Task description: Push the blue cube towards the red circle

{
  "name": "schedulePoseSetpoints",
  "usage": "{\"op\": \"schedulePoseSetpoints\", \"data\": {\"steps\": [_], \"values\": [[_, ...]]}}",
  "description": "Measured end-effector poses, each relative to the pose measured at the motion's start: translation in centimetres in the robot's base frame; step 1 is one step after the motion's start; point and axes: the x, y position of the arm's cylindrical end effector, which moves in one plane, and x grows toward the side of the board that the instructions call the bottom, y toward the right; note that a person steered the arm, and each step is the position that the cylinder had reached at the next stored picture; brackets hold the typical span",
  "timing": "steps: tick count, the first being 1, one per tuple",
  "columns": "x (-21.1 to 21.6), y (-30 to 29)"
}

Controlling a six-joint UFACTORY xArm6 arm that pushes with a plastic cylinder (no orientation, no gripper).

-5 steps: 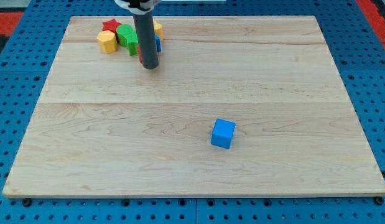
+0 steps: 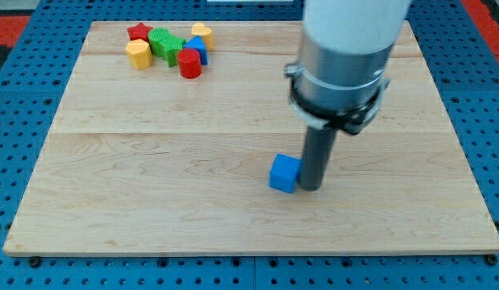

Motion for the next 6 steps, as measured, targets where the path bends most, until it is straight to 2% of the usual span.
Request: {"op": "schedulePoseSetpoints", "data": {"steps": [1,2,3,4,5,6], "values": [[0.4,-4.5],[-2.9,-9.7],[-6.8,-10.4],[-9.8,-7.4],[-10.6,-4.4],[-11.0,-9.3]]}}
